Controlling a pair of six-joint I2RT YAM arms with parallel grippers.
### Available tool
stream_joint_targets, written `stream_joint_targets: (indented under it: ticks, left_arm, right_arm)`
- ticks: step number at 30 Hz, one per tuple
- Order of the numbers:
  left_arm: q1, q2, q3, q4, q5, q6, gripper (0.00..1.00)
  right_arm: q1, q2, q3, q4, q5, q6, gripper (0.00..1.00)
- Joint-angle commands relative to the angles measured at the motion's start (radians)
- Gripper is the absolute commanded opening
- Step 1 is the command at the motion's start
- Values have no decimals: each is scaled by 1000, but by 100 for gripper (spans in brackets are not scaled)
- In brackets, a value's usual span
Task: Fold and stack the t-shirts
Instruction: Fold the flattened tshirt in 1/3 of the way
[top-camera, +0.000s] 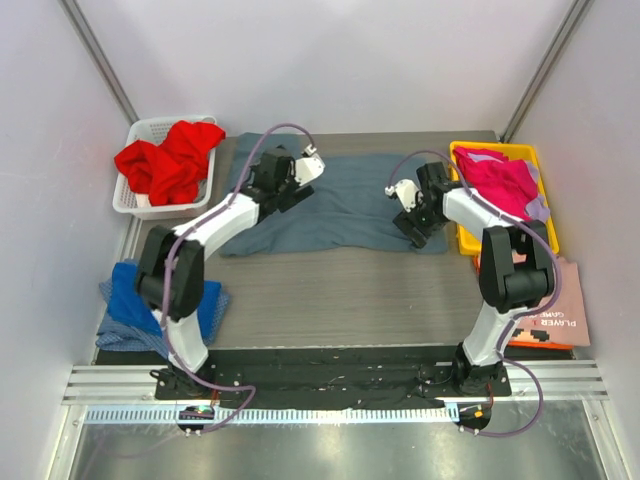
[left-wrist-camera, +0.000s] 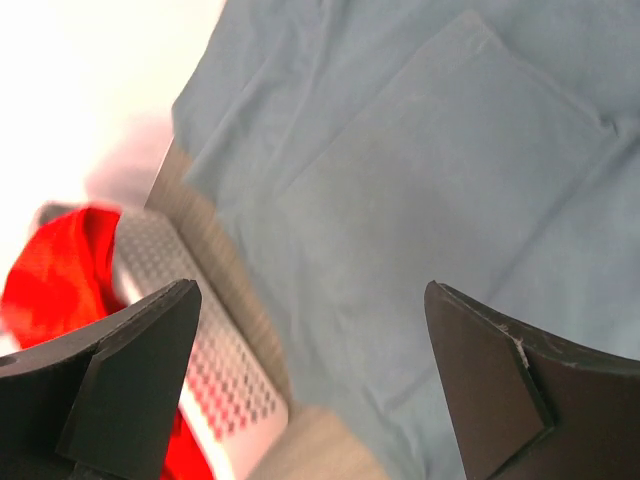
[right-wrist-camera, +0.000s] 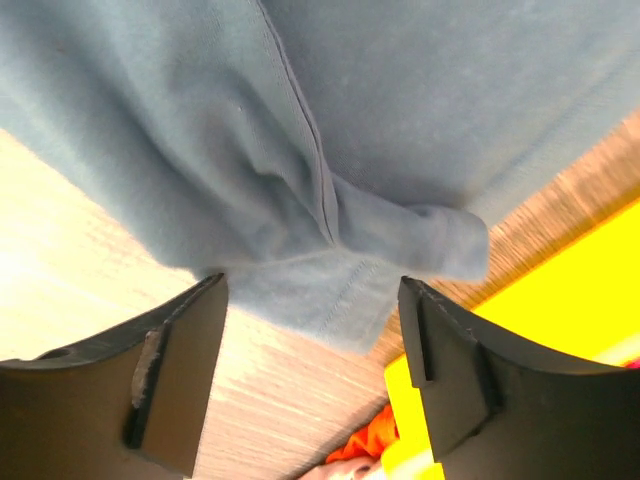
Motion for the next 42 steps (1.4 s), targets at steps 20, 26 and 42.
stream_joint_targets:
  ticks: [20,26,42]
  left_arm:
    - [151,-112,-331,34,25,-3,100]
    - [154,-103,-380,45,28,0,99]
    - [225,29,-367,119,-42,120,98]
  right_arm:
    - [5,-247,-173,23,-3,32,82]
    - [7,-201,-170,52,-4,45,82]
    - [13,-172,-170,63,111,12,82]
